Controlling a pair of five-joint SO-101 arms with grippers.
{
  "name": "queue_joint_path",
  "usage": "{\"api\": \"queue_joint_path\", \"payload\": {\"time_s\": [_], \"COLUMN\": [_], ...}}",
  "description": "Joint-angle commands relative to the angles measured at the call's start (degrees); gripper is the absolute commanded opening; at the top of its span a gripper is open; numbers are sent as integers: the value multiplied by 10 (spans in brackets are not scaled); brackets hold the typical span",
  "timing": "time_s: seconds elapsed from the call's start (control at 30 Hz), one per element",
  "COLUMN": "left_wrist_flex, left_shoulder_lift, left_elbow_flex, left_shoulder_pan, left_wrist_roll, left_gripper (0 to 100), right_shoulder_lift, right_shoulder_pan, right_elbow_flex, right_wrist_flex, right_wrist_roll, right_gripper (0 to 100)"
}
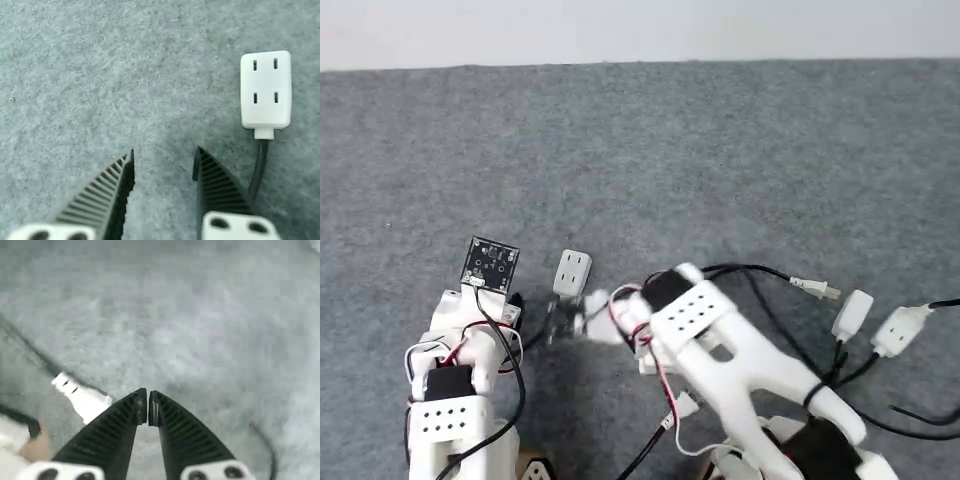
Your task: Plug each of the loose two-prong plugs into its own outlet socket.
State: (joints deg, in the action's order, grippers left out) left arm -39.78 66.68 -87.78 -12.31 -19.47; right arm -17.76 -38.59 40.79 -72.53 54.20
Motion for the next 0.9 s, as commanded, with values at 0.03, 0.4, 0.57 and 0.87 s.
{"api": "queue_joint_path", "payload": {"time_s": [0.03, 0.4, 0.57, 0.87], "left_wrist_flex": [18, 18, 18, 18], "left_shoulder_lift": [6, 8, 8, 8], "left_elbow_flex": [5, 5, 5, 5], "left_shoulder_pan": [-5, -4, -4, -4], "left_wrist_roll": [5, 5, 5, 4], "left_gripper": [184, 186, 186, 187], "right_shoulder_lift": [-30, -66, -67, -67], "right_shoulder_pan": [11, -136, -136, -138], "right_elbow_flex": [-7, 144, 149, 168], "right_wrist_flex": [-59, -36, -33, -8], "right_wrist_roll": [15, 68, 68, 67], "right_gripper": [10, 99, 162, 165]}}
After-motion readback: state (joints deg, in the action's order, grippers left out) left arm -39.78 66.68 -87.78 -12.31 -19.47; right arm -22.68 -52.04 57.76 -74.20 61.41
